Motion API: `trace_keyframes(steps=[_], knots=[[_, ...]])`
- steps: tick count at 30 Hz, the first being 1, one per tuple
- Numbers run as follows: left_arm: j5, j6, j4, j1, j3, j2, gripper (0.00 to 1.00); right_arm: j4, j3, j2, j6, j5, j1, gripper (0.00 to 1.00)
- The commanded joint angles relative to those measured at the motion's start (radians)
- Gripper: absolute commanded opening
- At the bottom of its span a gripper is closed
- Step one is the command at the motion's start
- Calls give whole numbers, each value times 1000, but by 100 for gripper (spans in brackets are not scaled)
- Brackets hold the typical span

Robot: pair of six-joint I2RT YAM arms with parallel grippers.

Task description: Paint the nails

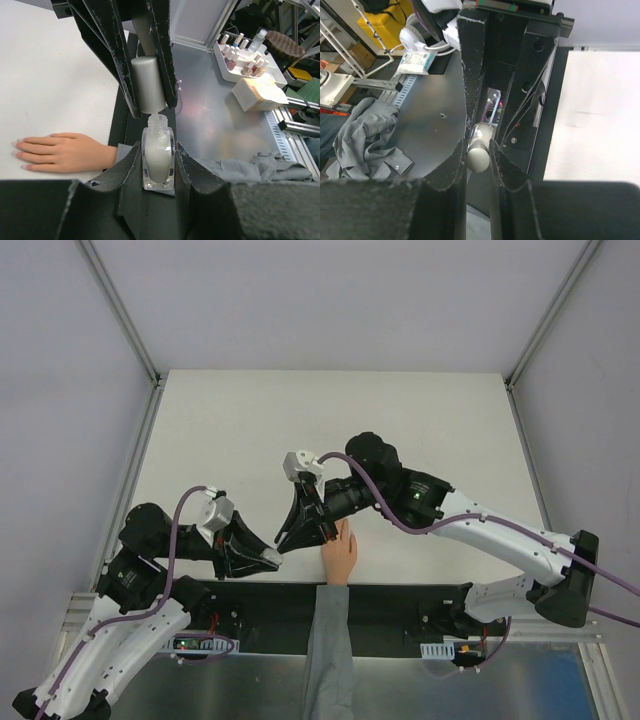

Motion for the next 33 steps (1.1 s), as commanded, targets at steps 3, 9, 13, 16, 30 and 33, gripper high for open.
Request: trace_keyframes(steps=[3, 9, 13, 16, 30, 33], knots=[[-90, 27, 47, 0, 7, -19, 0, 120, -45, -68, 47, -41, -4, 0], [-132, 53, 20, 0, 21, -8, 0, 147, -56, -99, 71, 47, -4, 0], [-141, 65, 4, -2, 24, -3, 0, 144, -47, -101, 80, 60, -2, 0], [-144, 65, 1, -2, 23, 1, 0, 144, -47, -99, 87, 68, -2, 0], [-221, 64, -25, -2, 7, -29, 0, 135, -50, -140, 132, 285, -7, 0], [-380, 85, -63, -2, 15, -55, 0, 77, -59, -183, 178, 458, -14, 0]])
